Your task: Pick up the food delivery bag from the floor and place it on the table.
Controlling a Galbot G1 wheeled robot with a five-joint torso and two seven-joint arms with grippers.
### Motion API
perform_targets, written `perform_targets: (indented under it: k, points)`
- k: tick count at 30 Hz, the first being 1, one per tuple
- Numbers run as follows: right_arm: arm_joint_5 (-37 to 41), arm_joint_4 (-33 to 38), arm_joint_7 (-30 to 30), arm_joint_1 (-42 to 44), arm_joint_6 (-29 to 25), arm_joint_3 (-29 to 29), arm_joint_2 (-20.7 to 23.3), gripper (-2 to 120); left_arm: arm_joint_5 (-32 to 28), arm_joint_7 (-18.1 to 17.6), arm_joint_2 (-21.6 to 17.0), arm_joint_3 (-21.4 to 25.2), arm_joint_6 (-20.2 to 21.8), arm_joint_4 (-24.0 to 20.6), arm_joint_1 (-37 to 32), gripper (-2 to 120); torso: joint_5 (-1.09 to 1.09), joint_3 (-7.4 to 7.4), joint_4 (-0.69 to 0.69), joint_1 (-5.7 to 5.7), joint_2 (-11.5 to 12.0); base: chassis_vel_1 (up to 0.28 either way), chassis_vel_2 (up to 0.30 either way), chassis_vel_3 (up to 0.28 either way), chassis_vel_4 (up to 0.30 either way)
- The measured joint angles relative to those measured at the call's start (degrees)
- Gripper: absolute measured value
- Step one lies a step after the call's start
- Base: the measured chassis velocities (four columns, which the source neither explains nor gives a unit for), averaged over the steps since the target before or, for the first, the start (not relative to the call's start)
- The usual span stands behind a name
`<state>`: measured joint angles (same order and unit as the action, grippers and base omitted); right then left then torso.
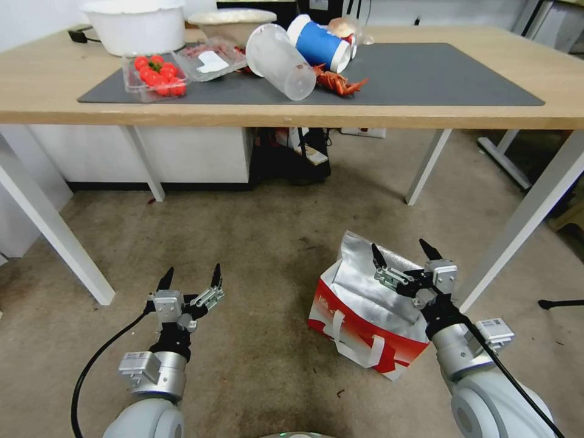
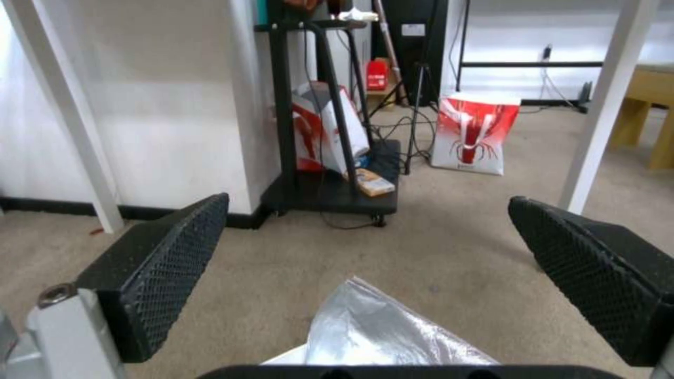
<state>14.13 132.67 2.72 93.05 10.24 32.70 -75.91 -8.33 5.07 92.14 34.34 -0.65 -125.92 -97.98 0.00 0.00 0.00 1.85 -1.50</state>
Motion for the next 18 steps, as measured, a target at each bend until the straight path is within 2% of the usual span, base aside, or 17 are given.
perform_targets:
  k: [3, 7, 8, 9, 12, 13, 18]
  points:
    - [0.3, -0.3, 0.6, -0.2, 0.2, 0.2, 1.0, 100, 0.0, 0.0, 0.0, 0.0, -0.2, 0.0, 0.0, 100, 0.00, 0.00, 0.00, 0.01, 0.0, 0.000, 0.000, 0.000, 0.000]
    - [1.8, -1.1, 1.9, -1.5, 2.0, 1.1, 4.5, 100, 0.0, -0.1, 0.0, 0.0, -0.3, 0.0, -0.1, 99, 0.01, 0.00, -0.01, 0.02, -0.1, 0.000, 0.000, 0.000, 0.000]
    - [3.0, -2.2, 3.0, -2.7, 3.1, 1.8, 6.7, 100, 0.0, -0.1, 0.0, 0.0, -0.4, 0.0, -0.1, 100, 0.01, 0.00, -0.01, 0.02, -0.1, 0.000, 0.000, 0.000, 0.000]
    - [3.0, -2.2, 3.0, -2.7, 3.1, 1.8, 6.7, 100, 0.0, -0.1, 0.0, 0.0, -0.4, 0.0, -0.1, 100, 0.01, 0.00, -0.01, 0.02, -0.1, 0.000, 0.000, 0.000, 0.000]
    - [7.1, -6.3, 6.8, -6.5, 5.5, 3.1, 11.9, 100, 0.0, -0.1, 0.0, 0.0, -0.5, 0.0, -0.2, 99, 0.02, 0.00, 0.00, 0.04, -0.2, 0.000, 0.000, 0.000, 0.000]
    - [7.1, -6.3, 6.8, -6.5, 5.5, 3.1, 11.9, 100, 0.0, -0.1, 0.0, 0.0, -0.5, 0.0, -0.2, 99, 0.02, 0.00, 0.00, 0.04, -0.2, 0.000, 0.000, 0.000, 0.000]
    - [11.6, -14.0, 12.6, -13.6, 7.9, 1.6, 18.3, 100, 0.0, -0.1, 0.0, -0.1, -0.7, -0.2, -0.3, 99, 0.02, 0.00, 0.01, 0.05, -0.2, 0.000, 0.000, 0.000, 0.000]
